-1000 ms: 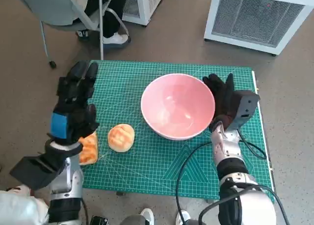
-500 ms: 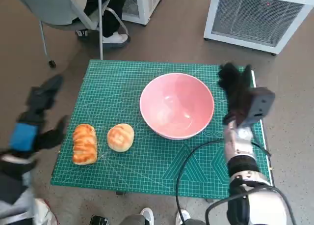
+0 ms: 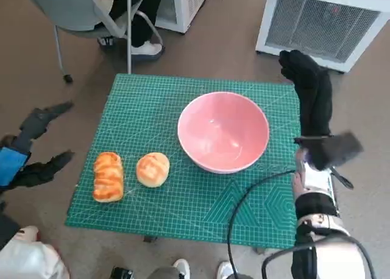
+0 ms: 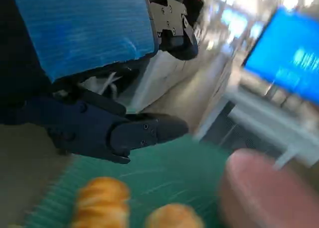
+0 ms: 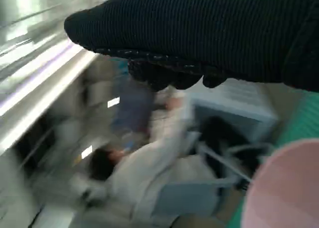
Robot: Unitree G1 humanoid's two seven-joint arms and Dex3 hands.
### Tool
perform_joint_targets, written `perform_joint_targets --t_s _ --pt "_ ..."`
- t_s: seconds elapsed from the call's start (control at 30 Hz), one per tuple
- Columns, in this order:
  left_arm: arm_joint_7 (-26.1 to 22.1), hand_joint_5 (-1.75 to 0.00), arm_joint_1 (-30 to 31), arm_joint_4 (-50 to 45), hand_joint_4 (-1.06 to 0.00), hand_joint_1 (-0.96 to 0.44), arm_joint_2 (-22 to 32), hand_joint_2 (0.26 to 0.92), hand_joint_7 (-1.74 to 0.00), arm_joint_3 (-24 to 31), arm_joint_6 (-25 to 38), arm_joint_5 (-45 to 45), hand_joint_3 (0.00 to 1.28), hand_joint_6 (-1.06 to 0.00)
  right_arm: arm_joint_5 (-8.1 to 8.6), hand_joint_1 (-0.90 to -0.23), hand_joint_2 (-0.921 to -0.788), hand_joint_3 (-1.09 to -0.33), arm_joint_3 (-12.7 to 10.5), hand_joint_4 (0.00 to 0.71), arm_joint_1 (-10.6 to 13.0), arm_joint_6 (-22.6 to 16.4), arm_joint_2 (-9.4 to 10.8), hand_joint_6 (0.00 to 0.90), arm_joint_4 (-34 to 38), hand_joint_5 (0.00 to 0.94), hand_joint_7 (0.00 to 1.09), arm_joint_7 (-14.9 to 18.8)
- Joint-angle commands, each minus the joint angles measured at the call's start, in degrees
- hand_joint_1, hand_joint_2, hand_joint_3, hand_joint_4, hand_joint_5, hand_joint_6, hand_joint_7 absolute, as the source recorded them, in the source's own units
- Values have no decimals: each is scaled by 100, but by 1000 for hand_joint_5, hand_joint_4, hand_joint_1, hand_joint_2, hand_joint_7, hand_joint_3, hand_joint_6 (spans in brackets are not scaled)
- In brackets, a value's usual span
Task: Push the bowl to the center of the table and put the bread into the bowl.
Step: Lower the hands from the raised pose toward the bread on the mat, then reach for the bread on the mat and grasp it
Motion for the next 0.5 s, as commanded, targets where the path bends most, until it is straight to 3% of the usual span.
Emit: perform_joint_targets --t_s 0.03,0.27,0.5 --pt "-313 -5 -9 -21 -406 -9 513 878 -302 -293 -60 448 25 -333 66 -709 -921 -754 100 318 288 -281 -46 355 -56 18 35 353" --pt "-365 0 -277 268 -314 104 1111 806 -62 -937 -556 1482 1 -382 -157 -697 -921 -793 263 311 402 -500 -108 358 -139 8 37 188" --pt "131 -1 -864 1010 -257 26 1356 737 -16 -1635 -1568 2498 1 -354 -181 -691 -921 -815 362 310 468 -454 -91 354 -211 5 37 100"
